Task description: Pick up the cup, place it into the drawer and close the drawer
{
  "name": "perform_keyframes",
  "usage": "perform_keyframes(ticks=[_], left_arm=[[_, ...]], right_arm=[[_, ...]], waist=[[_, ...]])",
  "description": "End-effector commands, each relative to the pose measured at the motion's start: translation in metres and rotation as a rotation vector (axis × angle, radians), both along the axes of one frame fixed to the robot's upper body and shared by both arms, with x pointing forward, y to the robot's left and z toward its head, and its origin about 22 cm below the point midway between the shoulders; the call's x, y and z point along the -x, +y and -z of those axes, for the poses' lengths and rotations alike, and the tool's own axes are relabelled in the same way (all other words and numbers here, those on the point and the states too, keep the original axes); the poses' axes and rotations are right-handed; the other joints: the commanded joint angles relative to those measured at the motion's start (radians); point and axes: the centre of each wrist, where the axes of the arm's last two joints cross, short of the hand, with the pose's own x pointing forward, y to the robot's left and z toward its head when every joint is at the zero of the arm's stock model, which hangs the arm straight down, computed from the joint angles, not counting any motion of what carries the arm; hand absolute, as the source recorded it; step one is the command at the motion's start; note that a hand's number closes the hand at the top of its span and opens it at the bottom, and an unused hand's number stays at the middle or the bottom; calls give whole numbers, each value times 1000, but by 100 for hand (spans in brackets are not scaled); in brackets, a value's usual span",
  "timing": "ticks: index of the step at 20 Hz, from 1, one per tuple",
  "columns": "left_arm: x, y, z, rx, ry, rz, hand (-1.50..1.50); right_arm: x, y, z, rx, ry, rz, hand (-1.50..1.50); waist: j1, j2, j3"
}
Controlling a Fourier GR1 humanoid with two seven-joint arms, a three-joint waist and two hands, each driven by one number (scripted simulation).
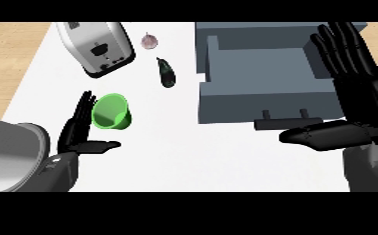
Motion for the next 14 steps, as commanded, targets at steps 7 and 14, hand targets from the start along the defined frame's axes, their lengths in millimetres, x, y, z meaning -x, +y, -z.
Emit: perform_keyframes(ticks=[7,14], left_arm=[[-10,-14,-2,23,-73,31,-150],[-16,-30,0,114,-60,99,-150]], right_arm=[[1,-16,9,-7,5,-15,-150],[-6,-12,-7,-1,-12,3,-150]], waist=[[-12,4,-1],[-10,5,-1]])
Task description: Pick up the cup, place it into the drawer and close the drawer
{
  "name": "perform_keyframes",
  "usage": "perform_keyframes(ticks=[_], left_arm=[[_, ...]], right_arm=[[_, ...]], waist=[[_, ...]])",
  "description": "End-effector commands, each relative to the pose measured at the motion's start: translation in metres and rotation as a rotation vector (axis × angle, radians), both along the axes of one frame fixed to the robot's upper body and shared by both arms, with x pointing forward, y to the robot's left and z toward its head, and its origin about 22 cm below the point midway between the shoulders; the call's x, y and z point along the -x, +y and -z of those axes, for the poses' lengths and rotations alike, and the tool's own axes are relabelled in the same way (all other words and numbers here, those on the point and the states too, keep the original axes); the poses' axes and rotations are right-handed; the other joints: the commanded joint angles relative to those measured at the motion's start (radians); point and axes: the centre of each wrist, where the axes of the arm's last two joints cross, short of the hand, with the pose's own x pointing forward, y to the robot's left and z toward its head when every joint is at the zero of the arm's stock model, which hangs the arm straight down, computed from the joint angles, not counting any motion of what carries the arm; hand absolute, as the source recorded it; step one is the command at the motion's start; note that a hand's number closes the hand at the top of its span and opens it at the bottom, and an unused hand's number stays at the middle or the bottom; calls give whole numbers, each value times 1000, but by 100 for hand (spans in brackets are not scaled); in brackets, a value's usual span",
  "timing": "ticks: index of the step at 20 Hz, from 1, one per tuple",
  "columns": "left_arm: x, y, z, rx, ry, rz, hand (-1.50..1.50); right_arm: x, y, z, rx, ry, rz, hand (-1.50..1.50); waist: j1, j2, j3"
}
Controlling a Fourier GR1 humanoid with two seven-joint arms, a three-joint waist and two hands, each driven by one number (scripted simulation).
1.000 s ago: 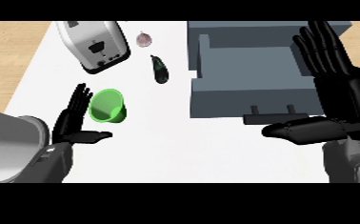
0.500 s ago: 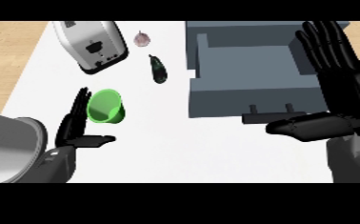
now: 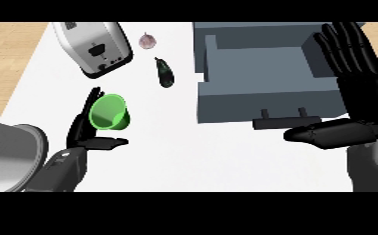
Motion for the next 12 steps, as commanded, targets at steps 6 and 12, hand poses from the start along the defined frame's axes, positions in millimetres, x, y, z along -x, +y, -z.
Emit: perform_keyframes(ticks=[6,12], left_arm=[[-18,-13,-11,106,-186,120,150],[-23,-16,-15,-139,-303,-111,150]], right_arm=[[-2,-5,4,9,7,8,-150],[0,5,4,0,13,2,-150]], waist=[[0,2,0],[-2,3,0]])
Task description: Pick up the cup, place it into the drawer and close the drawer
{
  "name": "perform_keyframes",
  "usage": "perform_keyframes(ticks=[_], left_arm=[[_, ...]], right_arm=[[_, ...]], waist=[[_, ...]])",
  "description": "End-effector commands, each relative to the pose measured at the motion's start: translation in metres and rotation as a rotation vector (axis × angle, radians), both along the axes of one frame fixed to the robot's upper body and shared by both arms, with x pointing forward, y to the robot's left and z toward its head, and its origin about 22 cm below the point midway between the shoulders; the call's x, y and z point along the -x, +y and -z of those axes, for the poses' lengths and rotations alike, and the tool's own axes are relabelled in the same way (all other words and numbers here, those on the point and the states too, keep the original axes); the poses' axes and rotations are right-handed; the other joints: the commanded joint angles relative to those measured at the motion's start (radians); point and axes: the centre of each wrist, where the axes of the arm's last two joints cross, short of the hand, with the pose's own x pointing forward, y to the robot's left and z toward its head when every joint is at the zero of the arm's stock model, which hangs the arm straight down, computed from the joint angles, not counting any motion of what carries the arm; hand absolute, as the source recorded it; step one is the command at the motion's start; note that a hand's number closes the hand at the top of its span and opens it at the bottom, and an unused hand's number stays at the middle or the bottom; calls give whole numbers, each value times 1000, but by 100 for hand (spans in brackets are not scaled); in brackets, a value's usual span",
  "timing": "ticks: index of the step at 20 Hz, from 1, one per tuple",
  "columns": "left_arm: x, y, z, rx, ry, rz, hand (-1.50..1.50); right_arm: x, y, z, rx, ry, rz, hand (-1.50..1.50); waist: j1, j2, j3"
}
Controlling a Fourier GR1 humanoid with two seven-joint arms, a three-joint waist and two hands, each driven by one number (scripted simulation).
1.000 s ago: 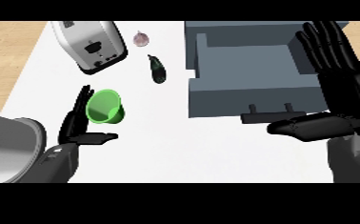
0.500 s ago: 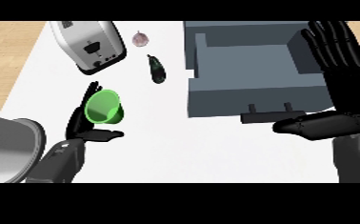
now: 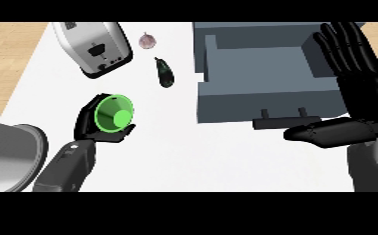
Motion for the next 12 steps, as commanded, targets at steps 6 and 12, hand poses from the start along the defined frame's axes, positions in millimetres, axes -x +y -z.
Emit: perform_keyframes(ticks=[6,12], left_arm=[[28,-14,25,-60,-173,-318,150],[-19,-30,-13,181,-271,-52,150]], right_arm=[[4,-2,-1,-18,-4,18,-150],[2,-22,-4,18,9,41,-150]], waist=[[20,-7,2],[32,-15,4]])
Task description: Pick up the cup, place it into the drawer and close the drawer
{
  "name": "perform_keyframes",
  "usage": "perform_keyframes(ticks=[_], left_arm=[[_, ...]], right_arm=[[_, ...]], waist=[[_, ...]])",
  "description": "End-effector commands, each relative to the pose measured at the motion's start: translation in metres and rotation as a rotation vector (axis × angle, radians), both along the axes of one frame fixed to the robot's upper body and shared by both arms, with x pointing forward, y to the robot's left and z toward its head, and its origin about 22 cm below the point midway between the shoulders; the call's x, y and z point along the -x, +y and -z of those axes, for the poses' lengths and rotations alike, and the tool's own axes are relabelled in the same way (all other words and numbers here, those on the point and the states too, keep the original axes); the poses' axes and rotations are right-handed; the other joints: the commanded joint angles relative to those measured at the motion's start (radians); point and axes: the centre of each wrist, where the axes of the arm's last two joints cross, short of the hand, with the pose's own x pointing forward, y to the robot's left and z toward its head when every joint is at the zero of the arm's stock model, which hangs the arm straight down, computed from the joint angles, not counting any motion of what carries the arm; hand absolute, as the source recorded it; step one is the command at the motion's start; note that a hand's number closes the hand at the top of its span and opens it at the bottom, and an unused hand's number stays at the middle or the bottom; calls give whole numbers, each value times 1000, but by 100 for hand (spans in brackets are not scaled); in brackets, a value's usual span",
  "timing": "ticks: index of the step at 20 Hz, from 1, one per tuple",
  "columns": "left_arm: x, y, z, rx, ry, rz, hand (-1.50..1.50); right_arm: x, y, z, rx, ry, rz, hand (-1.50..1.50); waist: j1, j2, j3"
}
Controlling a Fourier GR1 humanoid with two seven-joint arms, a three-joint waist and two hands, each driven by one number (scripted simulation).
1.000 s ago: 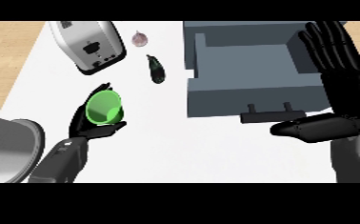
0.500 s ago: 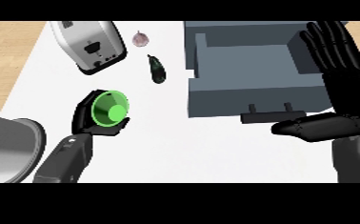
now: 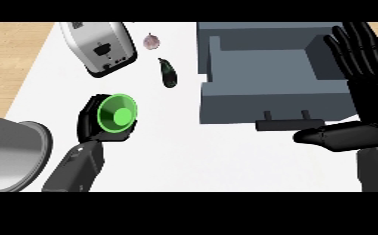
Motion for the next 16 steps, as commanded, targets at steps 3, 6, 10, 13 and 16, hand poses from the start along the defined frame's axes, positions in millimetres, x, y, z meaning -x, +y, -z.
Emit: perform_keyframes(ticks=[3,6,10,13,16], left_arm=[[-42,-23,-39,31,-183,199,150],[-78,-50,-83,16,-203,258,150],[-98,-73,-125,-12,-240,317,150],[-107,-112,-155,-20,-245,390,150],[-122,-140,-210,-44,-267,407,150]], right_arm=[[5,-2,-3,19,17,7,-150],[-1,-6,1,25,10,22,-150],[13,-2,18,20,21,53,-150],[4,-18,0,18,21,44,-150],[-11,-8,9,8,12,36,-150]], waist=[[14,-11,3],[27,-14,4],[32,-18,4],[32,-17,4],[39,-16,4]])
